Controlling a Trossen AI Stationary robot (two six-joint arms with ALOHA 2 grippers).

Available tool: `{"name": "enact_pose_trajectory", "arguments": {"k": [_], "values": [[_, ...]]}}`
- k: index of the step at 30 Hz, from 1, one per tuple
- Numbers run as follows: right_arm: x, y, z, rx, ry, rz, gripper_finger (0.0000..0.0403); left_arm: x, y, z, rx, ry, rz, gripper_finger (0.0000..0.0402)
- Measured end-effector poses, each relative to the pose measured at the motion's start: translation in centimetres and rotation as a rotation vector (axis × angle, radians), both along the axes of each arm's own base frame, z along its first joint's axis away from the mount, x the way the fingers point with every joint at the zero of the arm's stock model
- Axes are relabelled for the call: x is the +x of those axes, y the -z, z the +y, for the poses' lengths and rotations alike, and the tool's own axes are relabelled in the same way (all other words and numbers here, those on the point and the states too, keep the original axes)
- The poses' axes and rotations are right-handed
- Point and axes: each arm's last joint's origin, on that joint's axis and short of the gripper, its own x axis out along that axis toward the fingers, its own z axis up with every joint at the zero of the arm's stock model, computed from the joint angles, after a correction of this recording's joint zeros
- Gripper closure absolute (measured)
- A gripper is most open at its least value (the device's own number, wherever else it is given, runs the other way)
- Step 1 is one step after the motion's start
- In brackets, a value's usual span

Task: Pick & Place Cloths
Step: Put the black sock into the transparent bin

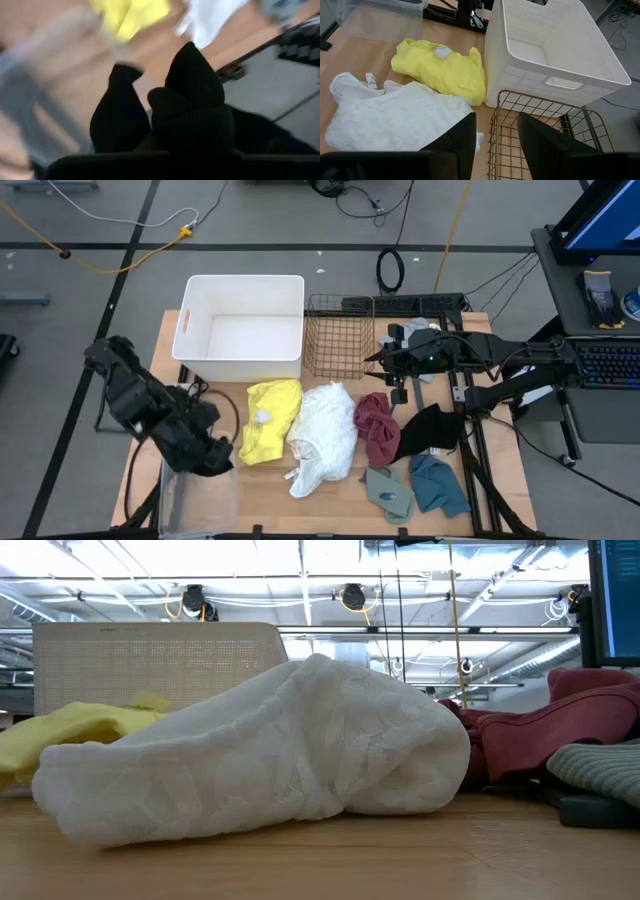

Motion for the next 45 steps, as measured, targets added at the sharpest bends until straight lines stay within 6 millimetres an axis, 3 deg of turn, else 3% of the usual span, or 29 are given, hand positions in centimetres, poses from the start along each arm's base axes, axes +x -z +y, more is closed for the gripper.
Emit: {"name": "enact_pose_trajectory", "arguments": {"k": [13,20,40,45], "values": [[0.0,0.0,0.0,0.003,-0.001,-0.001,0.0266,1.2,4.4,-6.1,0.035,-0.039,0.246,0.0394],[0.0,0.0,0.0,0.046,0.024,-0.005,0.0267,1.3,7.3,-8.0,0.091,-0.061,0.370,0.0394],[-2.2,2.7,0.0,0.280,0.241,0.311,0.0268,0.5,13.7,-8.2,0.191,-0.096,0.449,0.0390],[-2.3,4.6,0.1,0.334,0.251,0.375,0.0267,0.3,14.9,-8.0,0.212,-0.098,0.463,0.0385]]}}
